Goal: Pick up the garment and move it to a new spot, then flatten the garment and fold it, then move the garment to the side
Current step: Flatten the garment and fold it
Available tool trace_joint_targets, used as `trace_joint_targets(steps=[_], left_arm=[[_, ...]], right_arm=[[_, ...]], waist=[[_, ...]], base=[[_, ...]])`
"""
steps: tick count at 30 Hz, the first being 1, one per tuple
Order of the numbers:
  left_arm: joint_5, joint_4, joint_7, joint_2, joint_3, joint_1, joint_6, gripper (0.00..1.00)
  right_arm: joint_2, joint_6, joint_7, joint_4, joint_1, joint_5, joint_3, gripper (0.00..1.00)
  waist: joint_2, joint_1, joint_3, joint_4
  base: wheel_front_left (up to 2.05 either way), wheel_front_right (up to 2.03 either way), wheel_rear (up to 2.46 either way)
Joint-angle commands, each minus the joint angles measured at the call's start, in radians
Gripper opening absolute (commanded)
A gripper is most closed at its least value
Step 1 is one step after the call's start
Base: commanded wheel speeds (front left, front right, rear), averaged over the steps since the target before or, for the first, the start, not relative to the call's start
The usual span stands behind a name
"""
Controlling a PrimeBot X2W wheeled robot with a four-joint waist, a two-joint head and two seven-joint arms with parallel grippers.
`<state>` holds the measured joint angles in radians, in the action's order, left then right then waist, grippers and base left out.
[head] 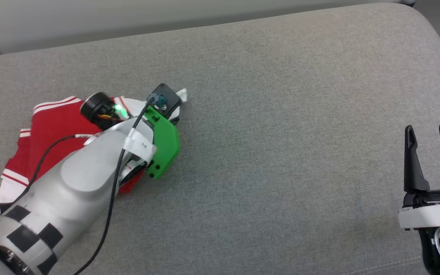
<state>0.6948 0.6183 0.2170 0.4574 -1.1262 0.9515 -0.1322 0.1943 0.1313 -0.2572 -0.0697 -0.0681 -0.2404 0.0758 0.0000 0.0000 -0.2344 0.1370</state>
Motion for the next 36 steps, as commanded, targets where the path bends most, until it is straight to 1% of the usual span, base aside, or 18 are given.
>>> trace_joint_targets(steps=[1,3,7,8,9,11,13,16,18,20,22,24,28,29,30,33,36], left_arm=[[-0.02,-0.008,-0.03,-0.028,-0.003,0.03,0.002,0.0],[-0.029,-0.009,-0.064,-0.068,-0.006,0.047,0.002,0.0],[-0.062,-0.006,-0.108,-0.169,-0.033,0.081,0.002,0.0],[-0.088,0.018,-0.143,-0.284,-0.072,0.096,0.002,0.0],[-0.098,0.031,-0.147,-0.316,-0.087,0.096,0.002,0.0],[-0.113,0.051,-0.153,-0.359,-0.112,0.09,0.002,0.0],[-0.124,0.059,-0.153,-0.386,-0.133,0.076,0.002,0.0],[-0.131,0.048,-0.145,-0.403,-0.149,0.046,0.002,0.0],[-0.141,0.03,-0.132,-0.406,-0.153,0.021,0.002,0.0],[-0.162,-0.008,-0.087,-0.407,-0.153,-0.026,0.002,0.0],[-0.206,-0.028,-0.041,-0.407,-0.154,-0.067,0.002,0.0],[-0.193,-0.04,-0.031,-0.407,-0.154,-0.106,0.002,0.0],[-0.202,-0.063,-0.011,-0.407,-0.154,-0.145,0.002,0.0],[-0.204,-0.066,-0.008,-0.407,-0.154,-0.153,0.002,0.36],[-0.206,-0.071,-0.009,-0.407,-0.154,-0.158,0.002,1.0],[-0.21,-0.087,-0.049,-0.407,-0.154,-0.158,0.002,1.0],[-0.199,-0.115,-0.121,-0.407,-0.154,-0.141,0.002,1.0]], right_arm=[[-0.004,-0.001,-0.005,0.002,0.005,0.003,0.002,1.0],[-0.004,-0.001,-0.005,0.0,0.004,0.0,0.007,1.0],[-0.005,-0.001,-0.005,-0.005,-0.001,-0.003,0.016,1.0],[-0.009,-0.001,-0.005,-0.004,-0.01,-0.007,0.025,1.0],[-0.012,-0.001,-0.005,-0.003,-0.012,-0.007,0.027,1.0],[-0.017,-0.001,-0.005,-0.001,-0.016,-0.009,0.032,1.0],[-0.021,-0.001,-0.005,0.001,-0.019,-0.01,0.036,1.0],[-0.025,-0.001,-0.005,0.004,-0.021,-0.011,0.041,1.0],[-0.026,-0.001,-0.005,0.005,-0.025,-0.012,0.041,1.0],[-0.025,-0.001,-0.005,0.008,-0.03,-0.015,0.04,1.0],[-0.025,-0.001,-0.005,0.009,-0.034,-0.016,0.039,1.0],[-0.027,-0.001,-0.005,0.009,-0.035,-0.015,0.041,1.0],[-0.021,-0.001,-0.005,0.019,-0.036,-0.014,0.039,1.0],[-0.021,-0.001,-0.005,0.021,-0.036,-0.013,0.035,1.0],[-0.02,-0.001,-0.005,0.022,-0.037,-0.012,0.032,1.0],[-0.013,-0.001,-0.005,0.027,-0.033,-0.01,0.03,1.0],[-0.01,-0.001,-0.005,0.03,-0.021,-0.004,0.031,1.0]], waist=[[0.0,0.0,0.006,-0.001],[0.0,0.0,0.003,0.001],[0.0,0.0,-0.015,0.013],[0.0,0.0,-0.035,0.031],[0.0,0.0,-0.04,0.037],[0.0,0.0,-0.049,0.047],[0.0,0.0,-0.056,0.056],[0.0,0.0,-0.065,0.067],[0.0,0.0,-0.071,0.073],[0.0,0.0,-0.075,0.078],[0.0,0.0,-0.08,0.081],[0.0,0.0,-0.081,0.078],[0.0,0.0,-0.075,0.062],[0.0,0.0,-0.07,0.059],[0.0,0.0,-0.065,0.055],[0.0,0.0,-0.044,0.039],[0.0,0.0,-0.013,0.021]], base=[[0.0,0.0,0.0],[0.0,0.0,0.0],[0.0,0.0,0.0],[0.0,0.0,0.0],[0.0,0.0,0.0],[0.0,0.0,0.0],[0.0,0.0,0.0],[0.0,0.0,0.0],[0.0,0.0,0.0],[0.0,0.0,0.0],[0.0,0.0,0.0],[0.0,0.0,0.0],[0.0,0.0,0.0],[0.0,0.0,0.0],[0.0,0.0,0.0],[0.0,0.0,0.0],[0.0,0.0,0.0]])
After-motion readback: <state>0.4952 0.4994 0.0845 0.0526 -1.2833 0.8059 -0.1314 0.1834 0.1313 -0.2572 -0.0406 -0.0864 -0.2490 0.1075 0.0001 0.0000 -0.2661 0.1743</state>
